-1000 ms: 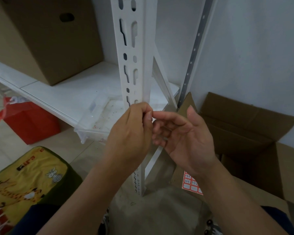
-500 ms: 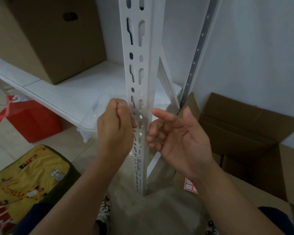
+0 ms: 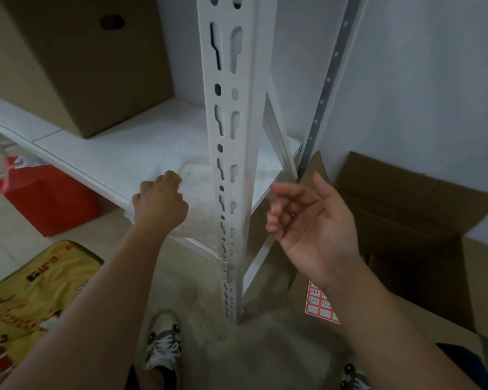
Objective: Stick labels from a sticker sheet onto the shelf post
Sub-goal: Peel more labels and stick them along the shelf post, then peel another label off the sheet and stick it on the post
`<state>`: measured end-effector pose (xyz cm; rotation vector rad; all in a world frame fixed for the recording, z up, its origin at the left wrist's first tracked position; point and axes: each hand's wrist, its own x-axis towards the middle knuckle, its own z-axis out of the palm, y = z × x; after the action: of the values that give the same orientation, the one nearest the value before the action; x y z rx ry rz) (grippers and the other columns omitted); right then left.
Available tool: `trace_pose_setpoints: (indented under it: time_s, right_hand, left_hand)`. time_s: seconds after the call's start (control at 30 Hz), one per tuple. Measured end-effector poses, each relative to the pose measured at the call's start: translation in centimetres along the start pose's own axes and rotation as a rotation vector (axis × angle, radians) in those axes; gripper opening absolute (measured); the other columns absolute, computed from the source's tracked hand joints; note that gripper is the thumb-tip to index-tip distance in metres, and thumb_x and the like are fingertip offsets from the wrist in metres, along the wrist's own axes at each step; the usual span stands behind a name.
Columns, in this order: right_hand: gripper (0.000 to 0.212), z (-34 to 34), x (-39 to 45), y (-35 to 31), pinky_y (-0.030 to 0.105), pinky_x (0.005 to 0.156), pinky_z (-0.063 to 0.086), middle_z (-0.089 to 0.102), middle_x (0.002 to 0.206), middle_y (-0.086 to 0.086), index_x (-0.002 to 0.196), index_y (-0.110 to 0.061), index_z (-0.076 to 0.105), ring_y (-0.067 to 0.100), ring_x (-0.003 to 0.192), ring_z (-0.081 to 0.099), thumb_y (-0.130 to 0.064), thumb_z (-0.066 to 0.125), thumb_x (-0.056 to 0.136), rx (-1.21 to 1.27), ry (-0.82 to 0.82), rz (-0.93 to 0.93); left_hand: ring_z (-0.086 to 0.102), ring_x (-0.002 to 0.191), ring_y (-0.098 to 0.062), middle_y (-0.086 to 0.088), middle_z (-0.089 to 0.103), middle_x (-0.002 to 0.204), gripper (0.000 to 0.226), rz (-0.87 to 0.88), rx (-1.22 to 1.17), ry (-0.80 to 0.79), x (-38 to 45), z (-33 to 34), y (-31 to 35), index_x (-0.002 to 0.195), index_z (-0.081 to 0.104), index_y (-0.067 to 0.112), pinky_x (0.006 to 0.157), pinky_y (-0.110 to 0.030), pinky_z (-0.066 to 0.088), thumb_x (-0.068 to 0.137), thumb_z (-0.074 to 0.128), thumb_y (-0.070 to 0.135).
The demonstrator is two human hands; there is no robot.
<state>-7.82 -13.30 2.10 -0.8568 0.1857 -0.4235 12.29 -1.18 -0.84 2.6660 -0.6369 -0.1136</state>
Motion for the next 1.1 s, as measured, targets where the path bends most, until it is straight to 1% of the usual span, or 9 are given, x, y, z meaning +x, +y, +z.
trace_pose_setpoints:
  time_s: [0.07,0.13,0.23,0.4,0.5,0.6,0.8,0.93,1.1]
  right_hand:
    - [0.046,-0.3,0.1,-0.2,0.029,0.062,0.045,0.058,0.07,0.01,0.088,-0.005,0.072,0.019,0.066,0.055,-0.042,0.046,0.09,-0.013,0.031,-0.002]
    - [0.041,-0.5,0.1,-0.4,0.029,0.061,0.045,0.058,0.068,0.009,0.084,-0.006,0.072,0.018,0.064,0.054,-0.04,0.049,0.088,-0.042,0.083,0.006]
    - [0.036,-0.6,0.1,-0.5,0.027,0.057,0.044,0.054,0.063,0.006,0.071,-0.009,0.07,0.015,0.059,0.052,-0.035,0.052,0.089,-0.103,0.21,0.021]
    - [0.02,-1.2,-0.4,-0.9,0.029,0.058,0.041,0.051,0.057,0.001,0.078,-0.01,0.051,0.015,0.056,0.048,-0.019,0.055,0.096,-0.326,0.406,-0.001]
    - [0.013,-1.7,-0.7,-1.6,0.029,0.06,0.049,0.063,0.063,0.006,0.094,-0.012,0.045,0.018,0.06,0.06,0.0,0.048,0.094,-0.361,0.454,-0.049]
    - [0.015,-2.3,-1.3,-2.9,0.031,0.064,0.048,0.061,0.067,0.004,0.086,-0.012,0.046,0.018,0.063,0.058,0.001,0.043,0.095,-0.543,0.513,-0.058]
    - [0.022,-4.8,-2.4,-4.7,0.033,0.084,0.049,0.055,0.091,-0.004,0.089,-0.025,0.053,0.015,0.091,0.056,-0.01,0.04,0.099,-1.072,0.617,-0.097]
    - [0.025,-6.0,-3.2,-5.8,0.024,0.085,0.04,0.041,0.116,-0.006,0.109,-0.024,0.052,0.01,0.1,0.046,-0.003,0.042,0.098,-1.285,0.649,-0.096]
    - [0.025,-7.4,-3.9,-6.7,0.023,0.092,0.037,0.034,0.122,-0.006,0.125,-0.025,0.052,0.009,0.105,0.045,-0.02,0.042,0.102,-1.428,0.489,0.004]
  left_hand:
    - [0.039,0.132,-0.034,-0.008,0.052,0.138,0.044,-0.006,0.021,0.015,0.1,0.1,-0.1,0.139,0.05,0.023,0.108,-0.049,0.032,0.096,0.048,0.011]
    - [0.043,0.127,-0.033,-0.011,0.061,0.125,0.03,0.01,0.057,0.088,0.3,0.3,0.0,0.122,0.066,0.019,0.108,-0.047,0.031,0.099,0.046,0.02]
    - [0.045,0.117,-0.036,-0.015,0.058,0.102,0.054,-0.047,0.142,0.061,0.0,0.2,0.6,0.093,0.069,0.006,0.103,-0.047,0.034,0.106,0.031,0.041]
    - [0.044,0.118,-0.037,-0.016,0.049,0.126,0.033,0.068,0.185,0.085,-0.7,0.6,0.6,0.121,0.056,0.006,0.102,-0.049,0.037,0.089,0.049,0.005]
    - [0.062,0.089,-0.03,-0.01,0.064,0.095,0.015,0.044,0.204,0.025,-2.1,-0.5,0.9,0.087,0.059,0.01,0.085,-0.042,0.051,0.089,0.045,0.006]
    - [0.065,0.083,-0.027,-0.003,0.059,0.081,0.026,0.069,0.382,-0.2,-4.7,-1.2,1.6,0.073,0.05,0.012,0.08,-0.036,0.053,0.095,0.041,0.021]
    - [0.056,0.083,-0.012,0.004,0.059,0.089,0.029,0.417,0.412,-0.963,-10.2,3.0,4.8,0.122,0.062,0.004,0.068,-0.018,0.045,0.101,0.046,0.015]
    - [0.059,0.106,-0.024,-0.011,0.06,0.125,0.033,0.5,0.327,-0.838,-11.6,6.5,8.0,0.126,0.056,0.009,0.092,-0.036,0.049,0.104,0.036,0.023]
    - [0.061,0.105,-0.025,-0.012,0.065,0.119,0.03,0.468,0.17,-0.696,-10.5,12.1,11.2,0.117,0.061,0.008,0.089,-0.035,0.05,0.101,0.043,0.025]
